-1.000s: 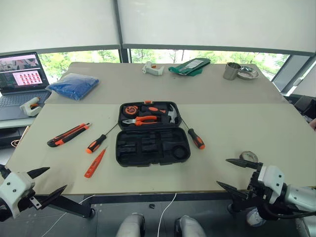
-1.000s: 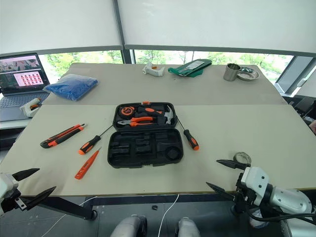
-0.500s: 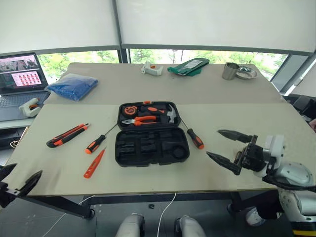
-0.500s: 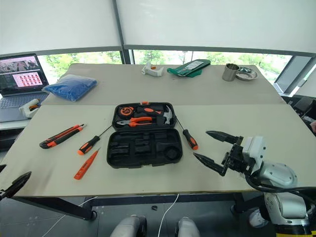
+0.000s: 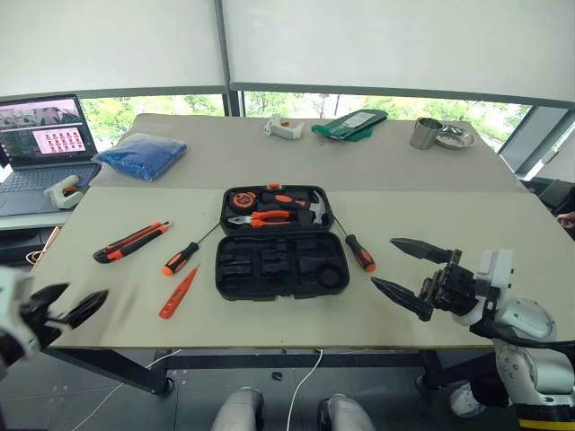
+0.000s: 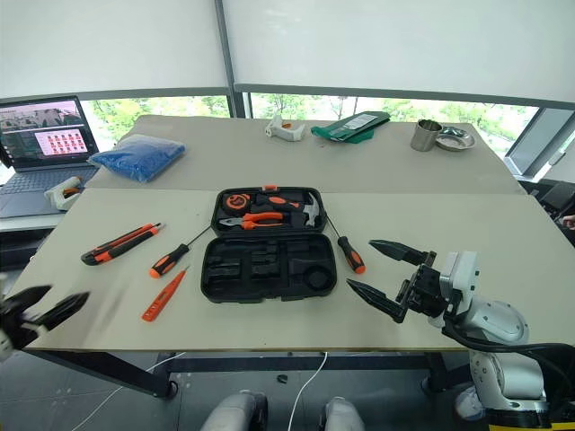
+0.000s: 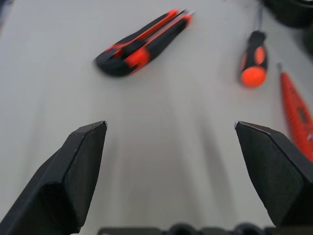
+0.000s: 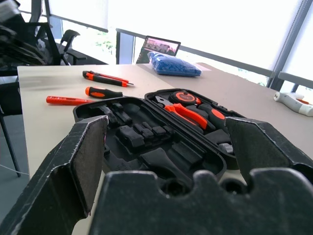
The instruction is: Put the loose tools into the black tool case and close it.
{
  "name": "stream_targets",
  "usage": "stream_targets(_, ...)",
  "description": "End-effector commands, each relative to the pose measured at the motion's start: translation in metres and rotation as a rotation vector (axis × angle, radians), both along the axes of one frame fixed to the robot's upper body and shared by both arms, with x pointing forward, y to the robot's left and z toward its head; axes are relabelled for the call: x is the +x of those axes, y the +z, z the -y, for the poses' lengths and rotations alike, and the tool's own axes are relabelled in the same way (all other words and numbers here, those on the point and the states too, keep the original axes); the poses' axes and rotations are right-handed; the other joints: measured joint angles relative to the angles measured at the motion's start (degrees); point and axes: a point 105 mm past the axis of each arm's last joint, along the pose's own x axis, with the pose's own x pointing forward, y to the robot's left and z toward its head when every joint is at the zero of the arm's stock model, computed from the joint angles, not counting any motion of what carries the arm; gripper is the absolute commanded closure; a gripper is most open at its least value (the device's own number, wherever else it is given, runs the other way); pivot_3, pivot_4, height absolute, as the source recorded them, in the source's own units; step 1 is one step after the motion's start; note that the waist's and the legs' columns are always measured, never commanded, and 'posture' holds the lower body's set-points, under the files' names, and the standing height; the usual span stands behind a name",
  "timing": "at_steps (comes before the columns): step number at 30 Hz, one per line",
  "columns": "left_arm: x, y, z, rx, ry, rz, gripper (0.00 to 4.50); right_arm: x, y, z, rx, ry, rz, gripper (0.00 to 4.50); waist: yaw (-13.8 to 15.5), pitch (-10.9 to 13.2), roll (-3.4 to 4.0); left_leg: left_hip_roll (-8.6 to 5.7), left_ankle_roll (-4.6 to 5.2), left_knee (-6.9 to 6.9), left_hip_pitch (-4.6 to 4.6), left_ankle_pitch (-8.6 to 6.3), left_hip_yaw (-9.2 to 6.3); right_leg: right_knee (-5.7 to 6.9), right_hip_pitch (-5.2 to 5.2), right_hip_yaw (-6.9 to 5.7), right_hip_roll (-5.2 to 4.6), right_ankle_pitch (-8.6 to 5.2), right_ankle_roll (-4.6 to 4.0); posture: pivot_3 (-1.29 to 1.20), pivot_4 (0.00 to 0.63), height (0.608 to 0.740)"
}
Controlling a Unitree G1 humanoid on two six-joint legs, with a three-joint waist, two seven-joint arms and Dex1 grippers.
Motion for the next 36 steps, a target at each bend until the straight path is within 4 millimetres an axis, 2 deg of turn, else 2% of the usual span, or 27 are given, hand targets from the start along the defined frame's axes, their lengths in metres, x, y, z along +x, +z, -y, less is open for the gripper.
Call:
stream_targets(1,0.029,-0.001,0.022,0.027,-0.084,-0.074,0.0,-0.002,0.016,-0.009,-0.007,0.053,0.071,0.07,0.04,0.0,-0.01,0.0,0.0,0.05,0.0,0.0,0.04,0.02,0.0,0.02,0.04,0.09,0.03,0.0,0.15,0.74)
stream_targets(5,0.062,-0.004,0.029,0.038,-0.074,-0.103,0.0,0.003,0.026,-0.017,-0.008,0.091,0.107,0.07,-0.47,0.01,-0.04,-0.01,0.08,0.09,-0.05,0.04,0.31,0.22,0.02,0.22,0.25,0.41,0.49,0.0,0.15,0.74)
stream_targets(7,0.072,-0.008,0.034,0.043,-0.09,-0.12,0.0,0.005,0.027,-0.02,-0.014,0.099,0.116,0.07,-0.84,0.02,-0.05,0.0,0.43,0.12,-0.05,0.25,0.37,0.38,-0.03,0.27,0.31,0.4,0.49,0.0,0.15,0.74)
stream_targets(12,0.092,-0.02,0.046,0.051,-0.121,-0.174,0.0,0.011,0.028,-0.021,-0.028,0.099,0.13,0.07,-1.1,0.04,-0.08,0.0,0.42,0.15,-0.04,0.24,0.39,0.43,-0.04,0.33,0.36,0.36,0.49,0.0,0.15,0.74)
stream_targets(15,0.093,-0.025,0.047,0.066,-0.135,-0.206,0.73,0.013,0.03,-0.02,-0.036,0.102,0.132,0.0,-1.17,0.04,-0.09,0.0,0.37,0.2,-0.04,0.21,0.41,0.45,-0.04,0.35,0.34,0.36,0.51,0.0,0.15,0.74)
stream_targets(20,0.092,-0.019,0.04,0.038,-0.122,-0.173,2.57,0.013,0.035,-0.022,-0.045,0.122,0.14,0.0,-1.28,0.04,-0.09,0.02,0.32,0.2,0.0,0.18,0.41,0.51,-0.06,0.4,0.25,0.38,0.45,0.0,0.15,0.74)
stream_targets(23,0.094,-0.008,0.038,-0.004,-0.125,-0.096,3.7,0.012,0.039,-0.027,-0.029,0.15,0.139,0.0,-1.38,0.05,-0.09,0.04,0.3,0.19,0.01,0.17,0.41,0.55,-0.09,0.4,0.22,0.41,0.39,0.0,0.15,0.74)
stream_targets(27,0.096,0.018,0.038,-0.001,-0.177,0.119,3.73,0.009,0.045,-0.037,-0.019,0.197,0.139,0.0,-1.3,0.05,-0.1,0.02,0.3,0.2,-0.01,0.17,0.42,0.54,-0.12,0.39,0.12,0.55,0.18,0.0,0.15,0.74)
stream_targets(31,0.088,0.038,0.049,0.054,-0.313,0.255,3.73,0.01,0.054,-0.04,-0.028,0.22,0.138,0.0,-1.22,0.05,-0.1,0.0,0.08,0.2,-0.03,0.03,0.43,0.48,-0.11,0.39,-0.01,0.58,0.06,0.0,0.15,0.74)
stream_targets(34,0.086,0.056,0.079,0.166,-0.502,0.342,3.73,0.021,0.056,-0.033,-0.099,0.173,0.122,0.0,-0.86,0.05,-0.1,-0.02,0.07,0.22,-0.1,0.02,0.44,0.47,-0.13,0.32,-0.02,0.57,0.01,0.0,0.15,0.74)
stream_targets(36,0.086,0.057,0.105,0.262,-0.656,0.353,3.73,0.03,0.055,-0.026,-0.156,0.136,0.083,0.0,-0.54,0.06,-0.11,-0.06,0.07,0.3,-0.19,0.01,0.45,0.45,-0.16,0.29,-0.03,0.44,-0.22,0.0,0.15,0.74)
